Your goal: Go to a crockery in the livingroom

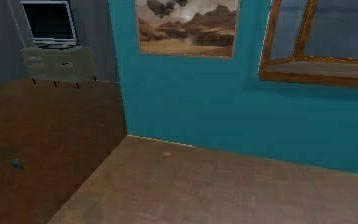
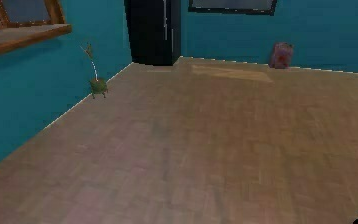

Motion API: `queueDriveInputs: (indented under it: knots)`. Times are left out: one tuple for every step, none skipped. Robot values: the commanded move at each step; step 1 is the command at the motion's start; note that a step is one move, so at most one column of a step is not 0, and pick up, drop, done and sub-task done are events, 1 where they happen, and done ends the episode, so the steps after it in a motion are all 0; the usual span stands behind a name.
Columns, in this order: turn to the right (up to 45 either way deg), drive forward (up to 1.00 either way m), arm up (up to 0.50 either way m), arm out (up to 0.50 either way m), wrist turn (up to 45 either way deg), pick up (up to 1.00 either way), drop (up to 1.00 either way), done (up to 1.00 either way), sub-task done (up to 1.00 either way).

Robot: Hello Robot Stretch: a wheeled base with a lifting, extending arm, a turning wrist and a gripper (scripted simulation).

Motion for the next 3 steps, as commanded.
queueDriveInputs:
  knots:
    - [15.0,0.0,0.0,0.0,0.0,0.0,0.0,0.0,0.0]
    - [0.0,0.2,0.0,0.0,0.0,0.0,0.0,0.0,0.0]
    - [-45.0,0.0,0.0,0.0,0.0,0.0,0.0,0.0,0.0]
